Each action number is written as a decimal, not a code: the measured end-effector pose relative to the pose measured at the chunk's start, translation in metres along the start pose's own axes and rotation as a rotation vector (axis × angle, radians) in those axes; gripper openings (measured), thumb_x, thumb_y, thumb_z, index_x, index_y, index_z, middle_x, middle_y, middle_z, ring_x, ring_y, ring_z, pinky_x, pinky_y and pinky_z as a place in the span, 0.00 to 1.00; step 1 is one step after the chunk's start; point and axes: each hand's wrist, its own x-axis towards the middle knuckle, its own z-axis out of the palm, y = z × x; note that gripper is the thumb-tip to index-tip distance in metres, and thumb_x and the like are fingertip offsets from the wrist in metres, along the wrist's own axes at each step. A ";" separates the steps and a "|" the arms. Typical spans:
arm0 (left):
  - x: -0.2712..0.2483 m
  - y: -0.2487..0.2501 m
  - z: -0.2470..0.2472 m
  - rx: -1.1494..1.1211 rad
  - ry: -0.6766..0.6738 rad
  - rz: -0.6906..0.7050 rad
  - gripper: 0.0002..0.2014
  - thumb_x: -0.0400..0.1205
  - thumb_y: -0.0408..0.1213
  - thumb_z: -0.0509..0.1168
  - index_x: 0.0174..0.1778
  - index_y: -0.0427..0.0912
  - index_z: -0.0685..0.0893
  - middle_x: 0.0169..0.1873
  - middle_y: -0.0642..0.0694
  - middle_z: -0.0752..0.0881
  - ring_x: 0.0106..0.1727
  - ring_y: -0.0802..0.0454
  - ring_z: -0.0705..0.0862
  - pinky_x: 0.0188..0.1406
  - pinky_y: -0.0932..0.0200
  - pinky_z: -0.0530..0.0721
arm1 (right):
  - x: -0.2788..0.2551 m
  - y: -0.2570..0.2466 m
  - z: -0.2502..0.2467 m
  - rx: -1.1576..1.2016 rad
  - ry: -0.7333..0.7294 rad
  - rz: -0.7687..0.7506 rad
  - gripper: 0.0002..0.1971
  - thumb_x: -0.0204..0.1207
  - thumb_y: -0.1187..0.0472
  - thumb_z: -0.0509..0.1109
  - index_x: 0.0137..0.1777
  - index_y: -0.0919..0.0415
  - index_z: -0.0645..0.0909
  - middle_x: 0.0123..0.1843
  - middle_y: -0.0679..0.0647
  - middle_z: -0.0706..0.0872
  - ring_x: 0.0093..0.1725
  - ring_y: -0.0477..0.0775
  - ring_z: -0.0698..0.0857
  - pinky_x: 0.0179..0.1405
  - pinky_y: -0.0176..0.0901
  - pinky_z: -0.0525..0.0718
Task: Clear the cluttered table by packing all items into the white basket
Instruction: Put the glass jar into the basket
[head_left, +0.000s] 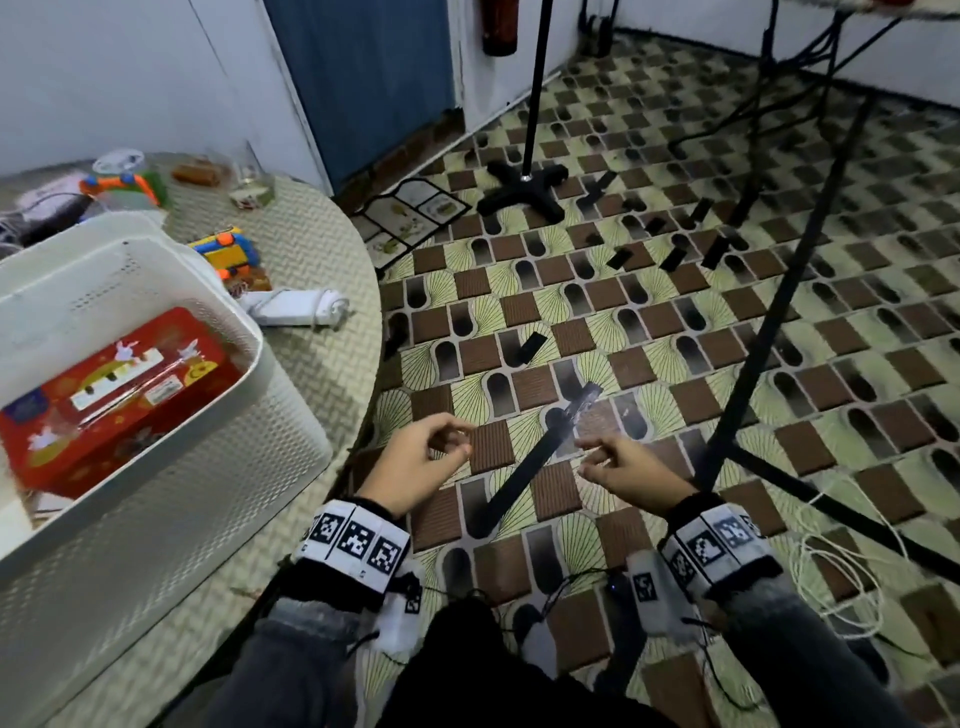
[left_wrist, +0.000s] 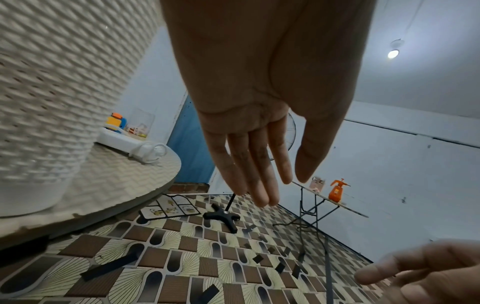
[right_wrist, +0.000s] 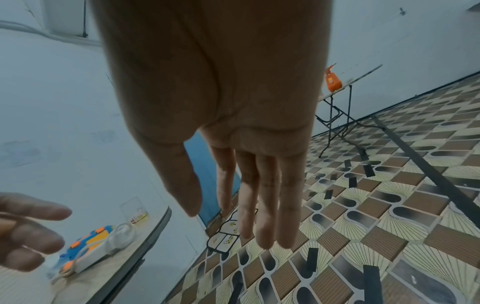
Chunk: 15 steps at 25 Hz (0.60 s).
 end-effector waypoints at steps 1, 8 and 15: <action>0.009 0.002 0.003 -0.013 0.015 -0.014 0.10 0.80 0.32 0.68 0.54 0.51 0.85 0.48 0.47 0.88 0.52 0.54 0.86 0.54 0.65 0.83 | 0.010 0.000 -0.009 0.002 -0.006 -0.002 0.19 0.80 0.64 0.68 0.71 0.62 0.74 0.44 0.49 0.80 0.40 0.45 0.79 0.30 0.28 0.76; 0.087 -0.008 -0.008 -0.065 0.135 -0.087 0.11 0.79 0.29 0.68 0.53 0.49 0.85 0.48 0.47 0.88 0.53 0.54 0.86 0.57 0.63 0.82 | 0.109 -0.021 -0.054 -0.033 -0.059 -0.075 0.23 0.79 0.63 0.69 0.73 0.59 0.72 0.64 0.57 0.80 0.55 0.54 0.81 0.47 0.35 0.78; 0.204 -0.029 -0.040 -0.059 0.178 -0.145 0.13 0.79 0.30 0.69 0.51 0.55 0.83 0.49 0.53 0.88 0.55 0.57 0.85 0.61 0.59 0.82 | 0.244 -0.071 -0.100 -0.058 -0.134 -0.079 0.22 0.79 0.66 0.68 0.73 0.62 0.72 0.64 0.59 0.80 0.55 0.49 0.79 0.47 0.33 0.77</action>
